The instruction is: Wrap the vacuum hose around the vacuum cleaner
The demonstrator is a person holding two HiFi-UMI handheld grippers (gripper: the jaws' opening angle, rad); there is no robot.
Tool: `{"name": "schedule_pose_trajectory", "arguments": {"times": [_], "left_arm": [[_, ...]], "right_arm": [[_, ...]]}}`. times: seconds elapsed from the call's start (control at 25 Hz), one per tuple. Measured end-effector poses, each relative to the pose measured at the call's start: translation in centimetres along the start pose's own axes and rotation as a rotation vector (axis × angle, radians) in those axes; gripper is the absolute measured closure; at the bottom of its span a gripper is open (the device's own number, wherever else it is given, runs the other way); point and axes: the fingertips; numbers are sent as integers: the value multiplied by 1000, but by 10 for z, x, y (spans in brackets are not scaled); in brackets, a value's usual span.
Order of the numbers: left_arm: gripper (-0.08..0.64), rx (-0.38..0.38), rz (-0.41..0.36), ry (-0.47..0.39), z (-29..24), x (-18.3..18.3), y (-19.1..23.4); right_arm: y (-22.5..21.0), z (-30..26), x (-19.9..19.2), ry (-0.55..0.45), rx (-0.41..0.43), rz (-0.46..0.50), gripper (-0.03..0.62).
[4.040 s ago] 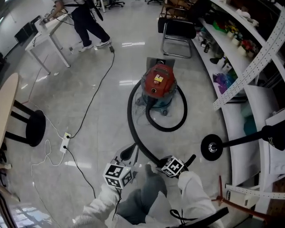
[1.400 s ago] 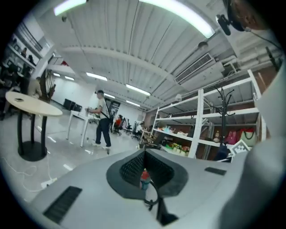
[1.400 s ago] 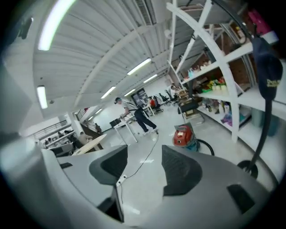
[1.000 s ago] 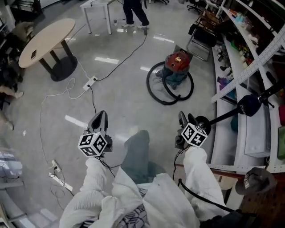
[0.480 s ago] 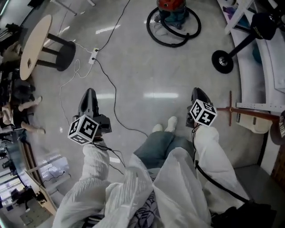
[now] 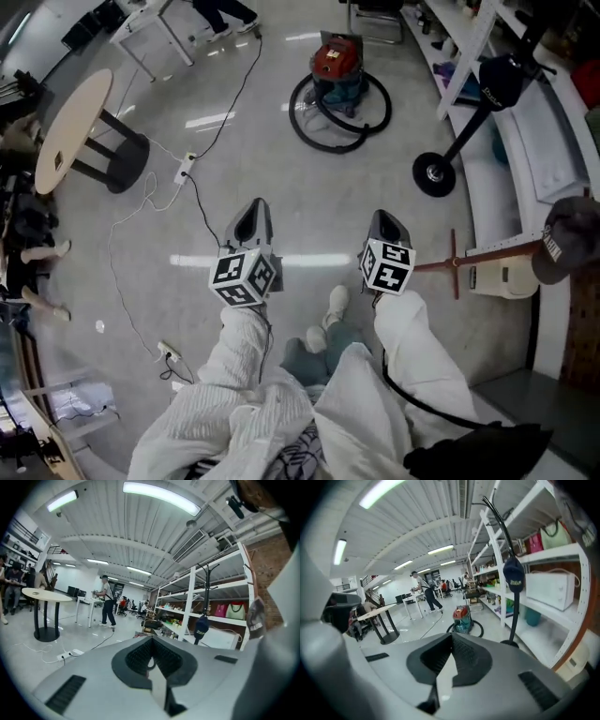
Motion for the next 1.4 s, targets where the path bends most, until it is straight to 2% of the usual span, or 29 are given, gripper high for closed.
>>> {"name": "schedule_pose_trajectory", "arguments": {"times": [0.16, 0.32, 0.52, 0.92, 1.4], "left_arm": [[558, -105, 13, 40, 13, -10, -58], [558, -140, 19, 38, 4, 0, -87], [558, -125, 12, 41, -10, 8, -87], [558, -134, -15, 66, 1, 10, -76], [558, -140, -29, 57, 3, 25, -55]], "right_arm": [[24, 34, 46, -91, 40, 78, 578], [18, 34, 67, -90, 25, 97, 578], [20, 29, 84, -98, 27, 77, 578], [32, 27, 69, -43, 8, 137, 579], [64, 20, 74, -29, 19, 194, 578]]}}
Point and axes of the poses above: the fingertips, and each gripper's own axes: z backward along the fingers, y to its left, x out of its top, and after that the axes turned 7 degrees about -y, right-handed
